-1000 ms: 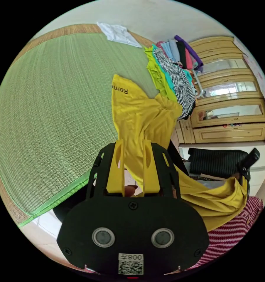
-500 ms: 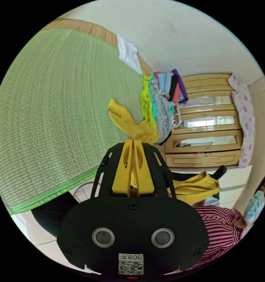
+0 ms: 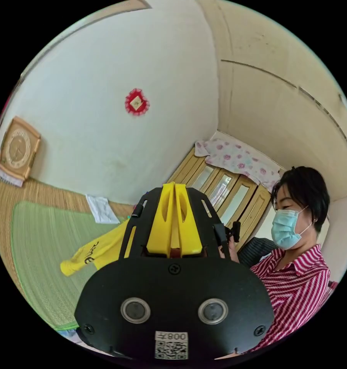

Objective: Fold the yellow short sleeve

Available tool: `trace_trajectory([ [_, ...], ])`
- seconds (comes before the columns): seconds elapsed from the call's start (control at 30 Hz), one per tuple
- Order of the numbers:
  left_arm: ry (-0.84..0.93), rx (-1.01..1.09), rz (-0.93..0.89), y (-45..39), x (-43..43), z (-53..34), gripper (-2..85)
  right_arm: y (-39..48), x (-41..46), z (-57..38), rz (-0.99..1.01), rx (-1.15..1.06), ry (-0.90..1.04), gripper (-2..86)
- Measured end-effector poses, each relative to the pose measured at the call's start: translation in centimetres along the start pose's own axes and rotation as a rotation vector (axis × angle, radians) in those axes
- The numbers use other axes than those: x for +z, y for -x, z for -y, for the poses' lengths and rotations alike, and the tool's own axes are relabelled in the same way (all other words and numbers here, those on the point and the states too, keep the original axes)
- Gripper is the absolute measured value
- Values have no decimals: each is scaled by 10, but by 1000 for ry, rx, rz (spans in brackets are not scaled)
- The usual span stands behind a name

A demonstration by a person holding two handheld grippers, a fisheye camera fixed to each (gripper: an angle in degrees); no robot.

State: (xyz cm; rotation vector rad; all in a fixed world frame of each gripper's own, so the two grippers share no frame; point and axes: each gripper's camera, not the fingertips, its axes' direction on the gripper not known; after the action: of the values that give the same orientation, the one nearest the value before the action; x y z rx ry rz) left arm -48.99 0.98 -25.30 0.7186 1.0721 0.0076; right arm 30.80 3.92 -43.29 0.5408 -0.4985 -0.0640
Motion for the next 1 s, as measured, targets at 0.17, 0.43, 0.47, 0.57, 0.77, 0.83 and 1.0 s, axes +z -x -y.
trace_trajectory([
  [0.17,-115,210,11,-99,-66,28,-1,28,-30,23,-19,-100,-92,11],
  [0.43,-301,591,202,-255,-165,44,-1,78,-58,62,-40,-304,-164,14],
  [0.47,-303,600,215,-261,-170,43,0,81,-55,65,-43,-315,-156,14],
  [0.57,-294,595,250,-280,-193,33,0,76,-44,63,4,-303,-124,13],
  [0.77,-254,542,316,-296,-237,5,0,64,-23,46,86,-272,-68,14],
  [0.83,-269,545,334,-305,-255,-4,0,67,-20,41,111,-293,-61,14],
  [1.0,-309,571,406,-315,-274,-15,0,79,-4,32,121,-361,-66,13],
])
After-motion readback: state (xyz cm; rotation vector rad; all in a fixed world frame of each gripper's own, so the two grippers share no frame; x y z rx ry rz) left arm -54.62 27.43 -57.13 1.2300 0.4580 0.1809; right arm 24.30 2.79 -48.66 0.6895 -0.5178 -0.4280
